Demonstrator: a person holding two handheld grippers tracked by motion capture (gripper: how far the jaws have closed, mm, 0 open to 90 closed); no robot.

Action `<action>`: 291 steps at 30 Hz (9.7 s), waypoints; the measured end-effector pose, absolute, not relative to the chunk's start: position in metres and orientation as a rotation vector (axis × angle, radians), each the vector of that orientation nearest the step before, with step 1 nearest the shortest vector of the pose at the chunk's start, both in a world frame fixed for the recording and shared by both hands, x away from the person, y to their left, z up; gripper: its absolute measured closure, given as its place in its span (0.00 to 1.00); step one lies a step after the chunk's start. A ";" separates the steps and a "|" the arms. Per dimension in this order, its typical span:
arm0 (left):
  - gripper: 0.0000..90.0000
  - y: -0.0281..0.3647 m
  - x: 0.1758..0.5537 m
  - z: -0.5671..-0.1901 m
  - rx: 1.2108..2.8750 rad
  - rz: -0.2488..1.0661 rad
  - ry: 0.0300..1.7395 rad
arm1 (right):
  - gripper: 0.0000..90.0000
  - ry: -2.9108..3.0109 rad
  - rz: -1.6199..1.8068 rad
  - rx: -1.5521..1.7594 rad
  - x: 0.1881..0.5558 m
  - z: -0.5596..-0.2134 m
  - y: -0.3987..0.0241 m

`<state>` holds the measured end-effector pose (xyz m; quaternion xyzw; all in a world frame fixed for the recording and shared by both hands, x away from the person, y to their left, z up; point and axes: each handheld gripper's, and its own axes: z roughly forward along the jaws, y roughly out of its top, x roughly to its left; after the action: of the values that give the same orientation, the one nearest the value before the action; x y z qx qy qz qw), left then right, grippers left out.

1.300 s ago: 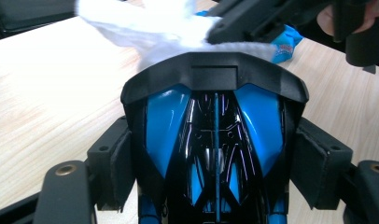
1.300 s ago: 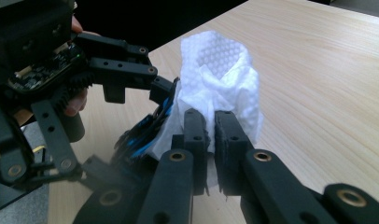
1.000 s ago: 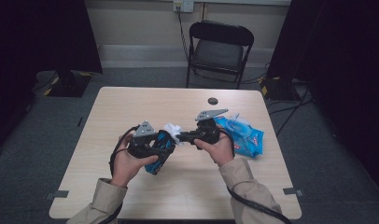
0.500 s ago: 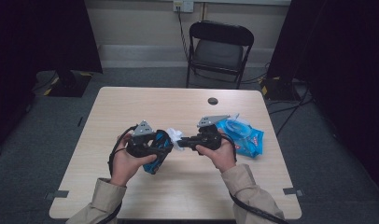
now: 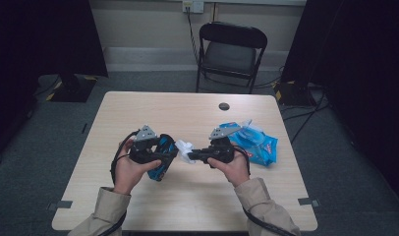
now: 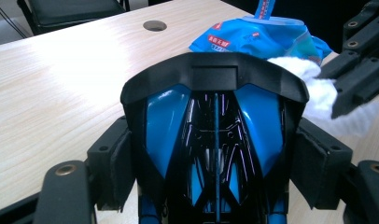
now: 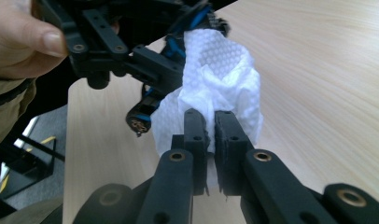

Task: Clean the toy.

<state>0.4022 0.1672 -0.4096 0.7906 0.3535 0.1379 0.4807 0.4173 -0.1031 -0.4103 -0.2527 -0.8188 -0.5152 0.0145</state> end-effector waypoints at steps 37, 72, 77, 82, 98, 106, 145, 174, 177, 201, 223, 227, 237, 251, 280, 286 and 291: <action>0.28 0.147 0.411 -0.400 1.871 0.243 0.825 | 0.94 -2.508 -1.542 -0.731 0.416 -0.441 -0.078; 0.28 0.150 0.405 -0.406 1.892 0.255 0.814 | 0.94 -2.549 -1.590 -0.880 0.432 -0.427 -0.118; 0.28 0.146 0.403 -0.405 1.906 0.249 0.792 | 0.94 -2.541 -1.622 -0.902 0.437 -0.421 -0.122; 0.28 0.139 0.401 -0.405 1.912 0.237 0.770 | 0.94 -2.526 -1.649 -0.882 0.437 -0.416 -0.117; 0.28 0.138 0.402 -0.406 1.920 0.216 0.765 | 0.94 -2.516 -1.646 -0.827 0.434 -0.421 -0.098; 0.28 0.141 0.402 -0.402 1.898 0.227 0.766 | 0.94 -2.500 -1.623 -0.786 0.428 -0.432 -0.085; 0.28 0.140 0.415 -0.403 1.866 0.220 0.782 | 0.94 -2.543 -1.559 -0.807 0.422 -0.448 -0.100; 0.28 0.142 0.407 -0.407 1.851 0.173 0.763 | 0.94 -2.488 -1.683 -0.798 0.441 -0.419 -0.100; 0.28 0.145 0.406 -0.405 1.839 0.178 0.767 | 0.94 -2.489 -1.671 -0.774 0.439 -0.421 -0.094; 0.28 0.133 0.415 -0.398 1.815 0.178 0.751 | 0.94 -2.460 -1.658 -0.769 0.428 -0.440 -0.091; 0.28 0.124 0.419 -0.397 1.806 0.204 0.755 | 0.94 -2.488 -1.562 -0.740 0.405 -0.464 -0.093; 0.28 0.127 0.417 -0.398 1.814 0.207 0.757 | 0.94 -2.487 -1.607 -0.808 0.409 -0.457 -0.111; 0.28 0.130 0.412 -0.404 1.837 0.190 0.764 | 0.94 -2.465 -1.759 -0.850 0.419 -0.426 -0.126; 0.28 0.141 0.409 -0.404 1.832 0.201 0.789 | 0.94 -2.496 -1.738 -0.820 0.421 -0.426 -0.110; 0.28 0.138 0.417 -0.403 1.776 0.200 0.811 | 0.94 -2.487 -1.620 -0.720 0.411 -0.450 -0.090; 0.28 0.149 0.418 -0.405 1.795 0.229 0.843 | 0.94 -2.530 -1.574 -0.733 0.406 -0.457 -0.098; 0.28 0.168 0.419 -0.412 1.815 0.253 0.889 | 0.93 -2.544 -1.617 -0.848 0.413 -0.449 -0.131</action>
<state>0.4190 0.1680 -0.4116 0.7585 0.3714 0.1059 0.5249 0.4130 -0.1312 -0.4492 -0.2709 -0.8124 -0.5163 0.0051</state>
